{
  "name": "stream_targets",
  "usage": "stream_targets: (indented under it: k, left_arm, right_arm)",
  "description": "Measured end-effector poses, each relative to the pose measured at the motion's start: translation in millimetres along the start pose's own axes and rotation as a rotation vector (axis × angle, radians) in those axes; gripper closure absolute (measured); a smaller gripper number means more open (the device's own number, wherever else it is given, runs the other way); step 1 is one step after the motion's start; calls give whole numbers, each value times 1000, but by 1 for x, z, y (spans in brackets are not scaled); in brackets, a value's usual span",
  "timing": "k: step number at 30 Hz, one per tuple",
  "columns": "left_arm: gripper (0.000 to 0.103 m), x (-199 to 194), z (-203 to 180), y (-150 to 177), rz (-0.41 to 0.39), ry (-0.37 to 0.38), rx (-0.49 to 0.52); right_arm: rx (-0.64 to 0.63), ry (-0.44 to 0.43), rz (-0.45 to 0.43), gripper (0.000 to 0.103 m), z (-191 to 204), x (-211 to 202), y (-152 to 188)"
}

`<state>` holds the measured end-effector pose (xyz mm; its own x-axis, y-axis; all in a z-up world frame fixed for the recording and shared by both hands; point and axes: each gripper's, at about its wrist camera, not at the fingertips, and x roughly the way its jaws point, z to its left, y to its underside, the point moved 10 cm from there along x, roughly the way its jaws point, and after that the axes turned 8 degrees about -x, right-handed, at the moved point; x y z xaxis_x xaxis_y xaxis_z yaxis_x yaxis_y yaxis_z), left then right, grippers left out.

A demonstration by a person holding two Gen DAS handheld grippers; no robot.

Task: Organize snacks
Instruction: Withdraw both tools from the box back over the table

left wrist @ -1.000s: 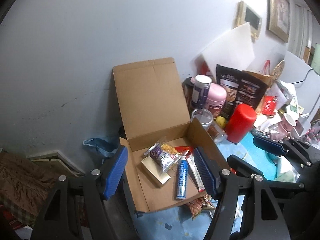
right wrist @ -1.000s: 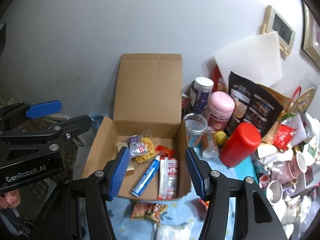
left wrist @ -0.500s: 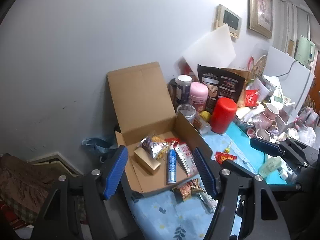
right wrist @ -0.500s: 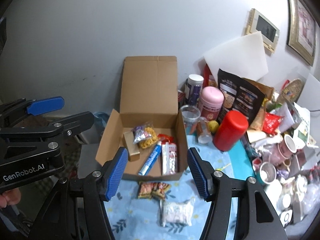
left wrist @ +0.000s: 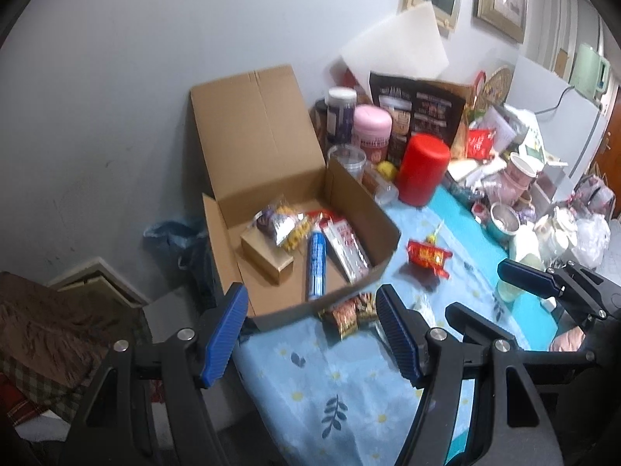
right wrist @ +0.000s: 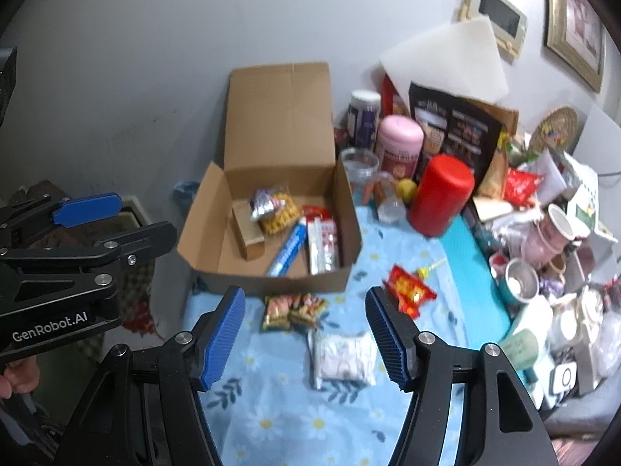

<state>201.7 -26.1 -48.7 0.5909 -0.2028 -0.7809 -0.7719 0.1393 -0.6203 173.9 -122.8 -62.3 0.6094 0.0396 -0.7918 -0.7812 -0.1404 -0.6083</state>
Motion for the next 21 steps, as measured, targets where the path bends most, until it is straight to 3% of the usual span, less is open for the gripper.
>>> stream_targets:
  k: [19,21]
  left_arm:
    - [35,78,-17,76,197,12,-33]
    - [35,86,-17,82,206,6,-42]
  right_arm:
    - [52,-60,189,38,-18,75,90]
    - [58,-66,213,33,-21,86,100]
